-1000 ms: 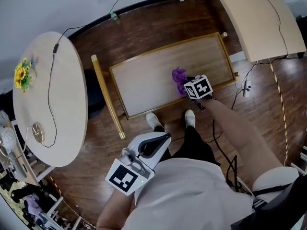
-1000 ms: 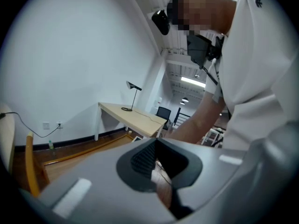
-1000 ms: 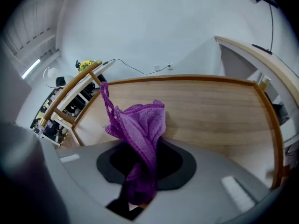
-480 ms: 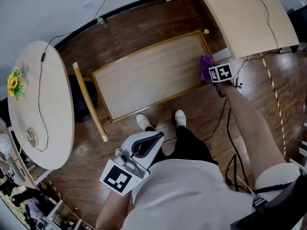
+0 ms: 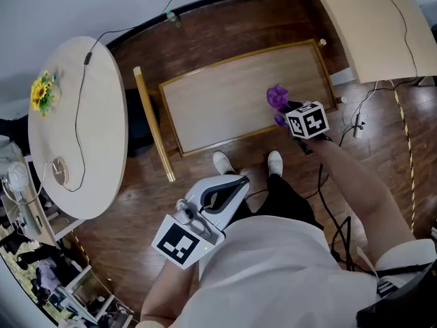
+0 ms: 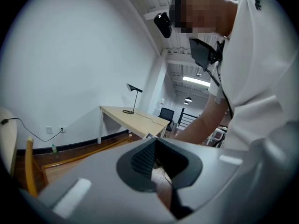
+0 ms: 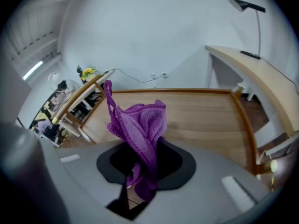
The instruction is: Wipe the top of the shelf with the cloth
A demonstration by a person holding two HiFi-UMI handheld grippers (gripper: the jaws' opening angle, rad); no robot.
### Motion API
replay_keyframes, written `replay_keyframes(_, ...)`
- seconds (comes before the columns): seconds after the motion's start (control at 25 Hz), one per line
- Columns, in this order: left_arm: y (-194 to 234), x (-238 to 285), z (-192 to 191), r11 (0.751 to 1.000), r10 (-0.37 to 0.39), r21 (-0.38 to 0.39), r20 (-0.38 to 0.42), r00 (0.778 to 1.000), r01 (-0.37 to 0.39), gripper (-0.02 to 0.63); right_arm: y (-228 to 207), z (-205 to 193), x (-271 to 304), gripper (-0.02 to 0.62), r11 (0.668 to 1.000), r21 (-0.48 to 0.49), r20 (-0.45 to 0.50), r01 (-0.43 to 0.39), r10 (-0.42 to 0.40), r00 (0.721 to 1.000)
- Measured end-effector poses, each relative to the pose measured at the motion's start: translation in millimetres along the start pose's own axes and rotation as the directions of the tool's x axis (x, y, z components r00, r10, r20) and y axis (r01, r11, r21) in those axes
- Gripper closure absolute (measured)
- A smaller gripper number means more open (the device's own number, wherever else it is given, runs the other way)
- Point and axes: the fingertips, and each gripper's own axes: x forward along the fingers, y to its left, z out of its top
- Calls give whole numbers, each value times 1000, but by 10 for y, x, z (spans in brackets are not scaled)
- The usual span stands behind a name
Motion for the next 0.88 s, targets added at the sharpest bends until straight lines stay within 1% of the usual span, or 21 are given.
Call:
replay_keyframes(0.12, 27, -144, -26, 1000, 7, 7, -3, 1000, -7, 586, 976, 22, 295, 495, 986, -83, -23, -144, 143, 989)
replay_keyframes(0.24, 91, -322, -80, 1000, 13, 7, -16, 1000, -12, 586, 1850, 5, 612, 495, 958, -127, -60, -257, 251, 966)
replay_keyframes(0.36, 196, -509, -121, 1000, 29, -1, -23, 999, -29, 587, 2549, -12, 870, 495, 923, -178, -102, -340, 327, 940)
replay_keyframes(0.48, 317, -705, -184, 999, 47, -12, -38, 998, -47, 586, 3059, -110, 1057, 495, 892, -211, -138, -399, 377, 916)
replay_keyframes(0.6, 439, -865, -257, 998, 56, -27, -52, 997, -58, 586, 3394, -228, 1263, 495, 874, -225, -163, -430, 401, 901)
replay_keyframes(0.68, 473, -900, -306, 998, 46, -30, -62, 997, -48, 586, 3480, -278, 1360, 495, 870, -244, -168, -428, 397, 902)
replay_keyframes(0.8, 474, -865, -344, 999, 12, -37, -68, 998, -14, 586, 3411, -312, 1326, 495, 876, -251, -156, -412, 383, 910)
replay_keyframes(0.88, 463, -789, -325, 999, -13, -35, -62, 998, 11, 586, 3208, -360, 1242, 495, 887, -244, -155, -391, 362, 919)
